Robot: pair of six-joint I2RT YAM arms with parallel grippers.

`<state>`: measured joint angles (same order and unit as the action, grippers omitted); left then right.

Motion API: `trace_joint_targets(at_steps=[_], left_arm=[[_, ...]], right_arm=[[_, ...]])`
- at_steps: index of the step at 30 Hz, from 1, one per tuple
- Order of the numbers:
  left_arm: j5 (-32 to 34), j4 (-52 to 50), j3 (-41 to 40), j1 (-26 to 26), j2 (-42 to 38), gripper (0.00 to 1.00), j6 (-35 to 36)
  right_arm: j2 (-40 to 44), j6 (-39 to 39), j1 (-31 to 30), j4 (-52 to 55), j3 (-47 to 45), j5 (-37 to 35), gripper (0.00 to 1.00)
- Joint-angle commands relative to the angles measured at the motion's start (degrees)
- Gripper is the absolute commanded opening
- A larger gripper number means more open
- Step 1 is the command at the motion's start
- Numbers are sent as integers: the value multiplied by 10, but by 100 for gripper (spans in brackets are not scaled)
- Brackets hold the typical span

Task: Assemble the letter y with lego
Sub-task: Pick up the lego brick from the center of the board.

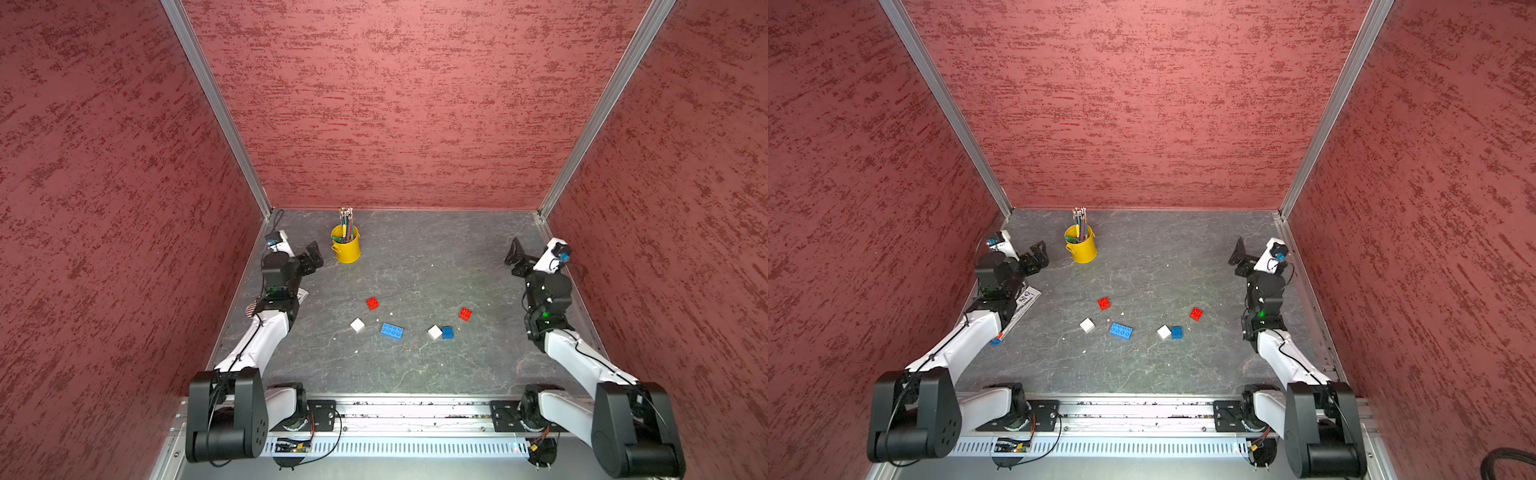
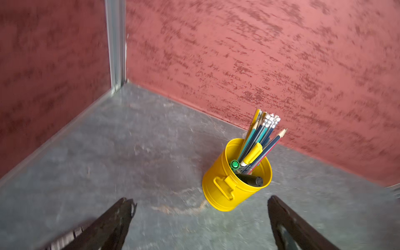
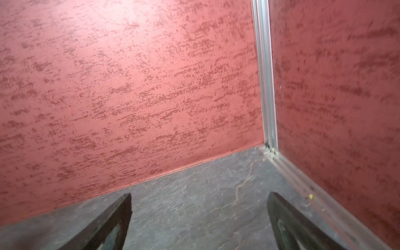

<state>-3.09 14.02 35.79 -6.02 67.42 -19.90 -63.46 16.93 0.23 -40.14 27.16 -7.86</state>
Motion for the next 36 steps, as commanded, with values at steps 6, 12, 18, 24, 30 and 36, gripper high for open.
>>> trace_joint_targets(at_steps=[6, 12, 18, 24, 30, 36], left_arm=[[-180, -189, 8, -4, -17, 94, -120], [-150, -309, 44, 105, -21, 87, -105], [-179, -350, 62, 201, 6, 71, -103], [-186, -381, 85, 281, 46, 68, -90], [-177, -384, 90, 329, 62, 68, -92], [-169, -382, 91, 350, 73, 68, -97]], right_arm=[[-24, 170, -2, 238, 66, 166, 76], [-25, 172, -33, 390, 108, 161, 66], [-35, 168, -103, 503, 116, 160, 45], [-44, 164, -178, 577, 127, 153, 45], [-67, 213, -220, 647, 127, 90, 55], [-104, 242, -234, 661, 121, 56, 59]])
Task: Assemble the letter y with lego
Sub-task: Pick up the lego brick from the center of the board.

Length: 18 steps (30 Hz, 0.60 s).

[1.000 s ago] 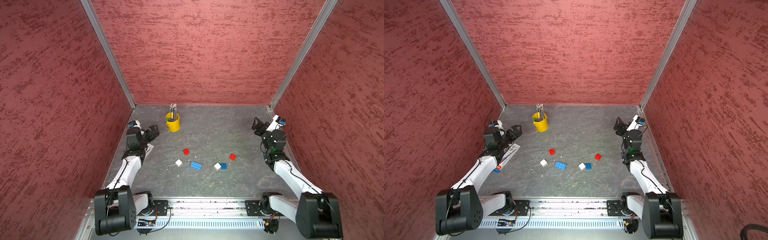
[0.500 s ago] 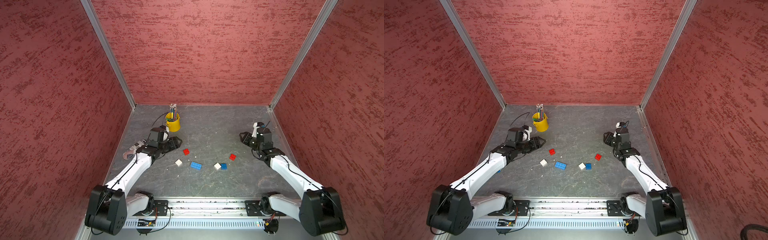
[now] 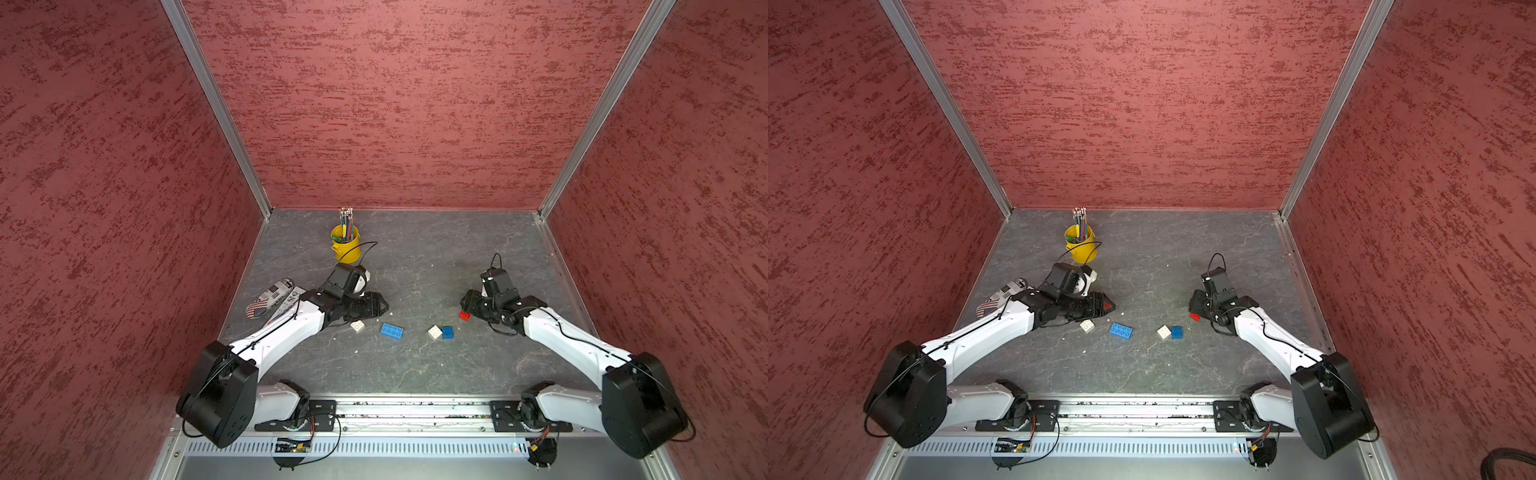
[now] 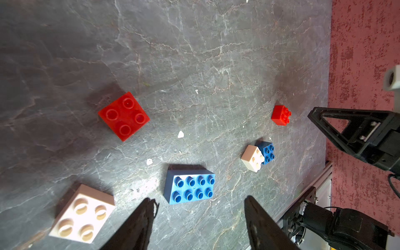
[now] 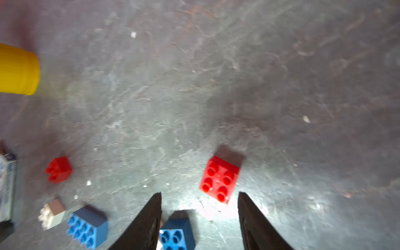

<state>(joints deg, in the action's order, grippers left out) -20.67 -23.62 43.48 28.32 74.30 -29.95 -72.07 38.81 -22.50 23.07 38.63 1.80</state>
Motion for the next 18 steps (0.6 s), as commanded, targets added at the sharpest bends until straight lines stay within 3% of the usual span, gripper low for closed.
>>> trace_joint_targets(at_steps=[1, 18], left_arm=[[10, -6, 14, 11, 6, 68, 3], [33, -7, 7, 29, 8, 68, -2]], right_arm=[[-29, 28, -8, 31, 9, -45, 59], [-153, 43, -34, 20, 69, -37, 55]])
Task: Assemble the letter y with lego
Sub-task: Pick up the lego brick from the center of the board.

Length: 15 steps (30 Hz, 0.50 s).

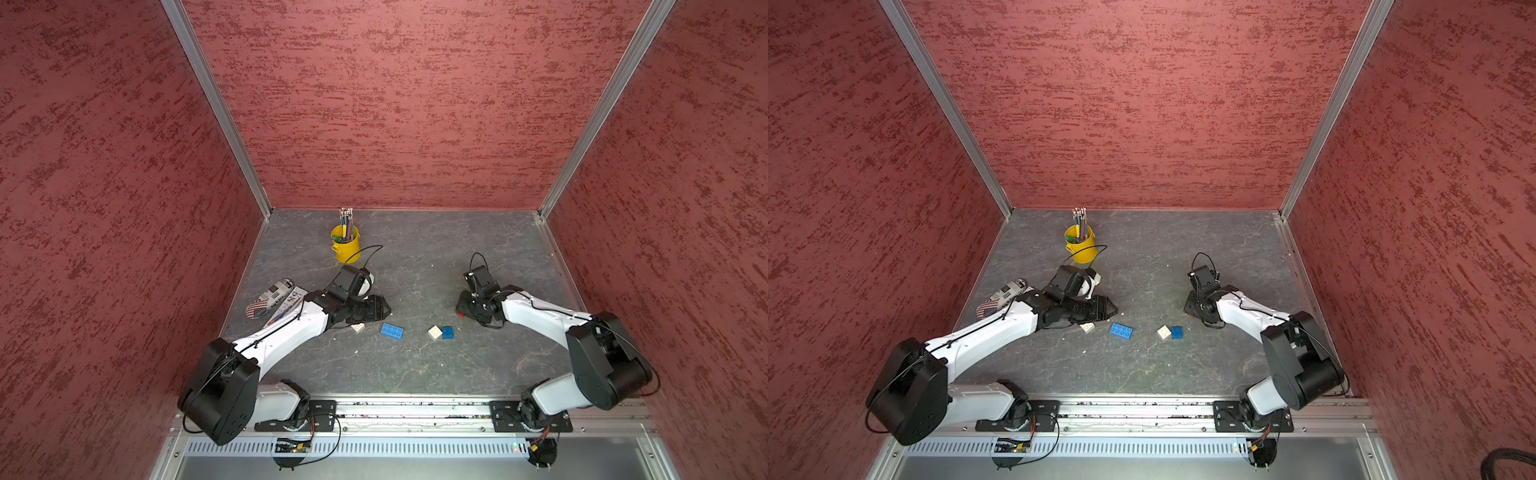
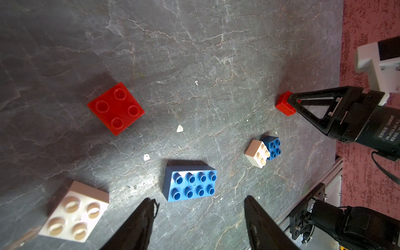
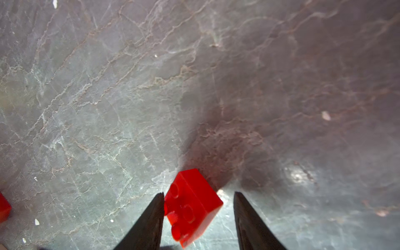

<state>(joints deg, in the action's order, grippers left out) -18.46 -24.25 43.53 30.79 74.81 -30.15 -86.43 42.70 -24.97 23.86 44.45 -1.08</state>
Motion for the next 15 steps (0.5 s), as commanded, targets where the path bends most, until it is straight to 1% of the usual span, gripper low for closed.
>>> trace_joint_targets(at_steps=[1, 7, 15], left_arm=[[12, 0, 6, 5, 4, 68, 0], [12, 2, 13, 7, 15, 68, 3], [12, -1, 23, 12, 27, 68, 10]], right_arm=[[-10, 5, -12, 11, 14, -8, 56], [-15, 10, -17, 15, 24, -5, 57], [-9, 1, -18, 41, 37, -42, 57]])
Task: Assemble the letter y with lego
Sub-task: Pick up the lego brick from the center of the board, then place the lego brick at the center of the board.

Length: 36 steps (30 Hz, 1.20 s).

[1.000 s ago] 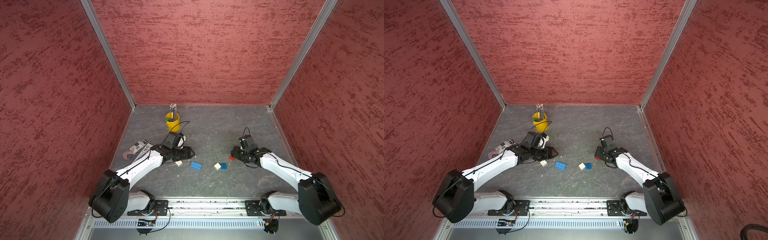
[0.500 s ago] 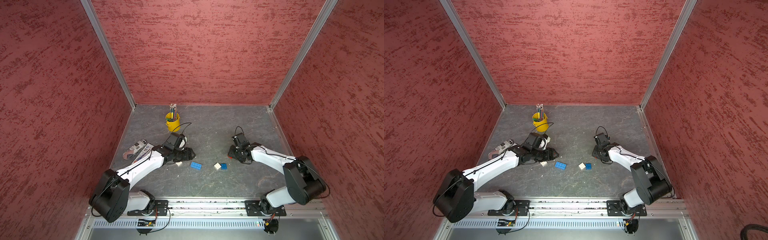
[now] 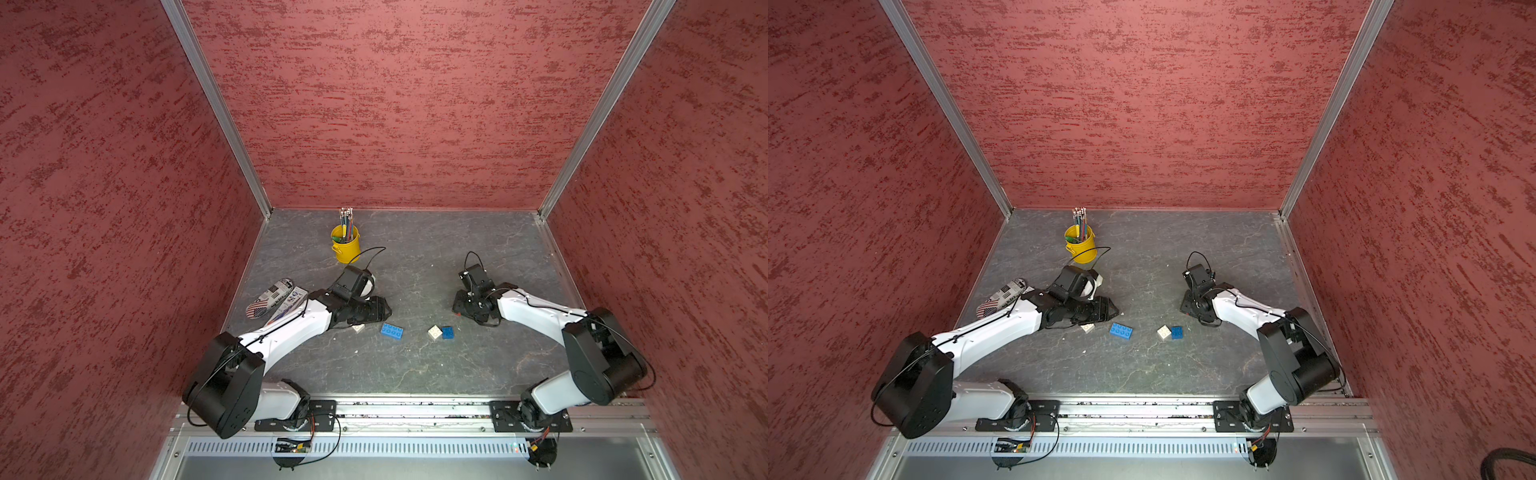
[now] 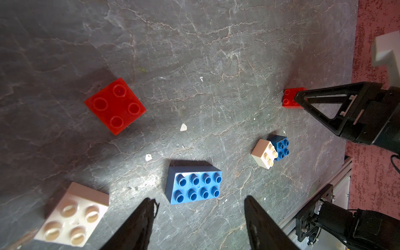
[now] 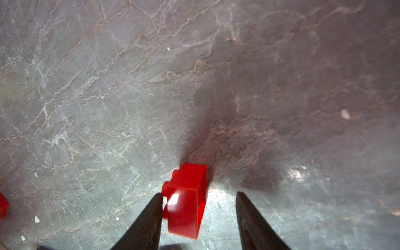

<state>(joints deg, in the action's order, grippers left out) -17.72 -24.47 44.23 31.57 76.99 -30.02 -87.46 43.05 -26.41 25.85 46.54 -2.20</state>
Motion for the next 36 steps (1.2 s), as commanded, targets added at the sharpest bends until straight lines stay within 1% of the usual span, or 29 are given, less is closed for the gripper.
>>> trace_joint_targets(at_steps=[1, 5, 8, 11, 14, 17, 20, 23, 27, 32, 36], left_arm=[[4, 1, 17, 3, 6, 68, 9], [7, 2, 15, 5, 7, 68, 9], [7, 3, 12, 7, 7, 68, 7], [10, 5, 9, 8, 5, 68, 5], [10, 9, 5, 9, 5, 68, 2], [11, 12, 2, 10, 5, 68, 0], [12, 13, 3, 11, 4, 67, -2], [14, 13, 3, 11, 4, 67, -2], [15, 13, 4, 11, 6, 66, -3], [16, 7, 13, 12, 11, 66, -3], [16, -1, 25, 13, 21, 65, 1]], right_arm=[[7, -4, -4, 15, 14, -28, 57], [6, -7, -3, 13, 14, -15, 51], [5, -8, -3, 3, 11, 0, 44], [4, -11, -5, -6, 12, 15, 34], [4, -17, -5, -19, 13, 35, 27], [7, -22, -6, -47, 15, 74, 23], [14, -17, -6, -95, 11, 129, 22], [15, -8, -5, -163, 1, 199, 22], [2, 23, -5, -302, -29, 301, 23], [-30, 68, -5, -473, -72, 385, 24], [-80, 112, -3, -604, -98, 429, 24]])
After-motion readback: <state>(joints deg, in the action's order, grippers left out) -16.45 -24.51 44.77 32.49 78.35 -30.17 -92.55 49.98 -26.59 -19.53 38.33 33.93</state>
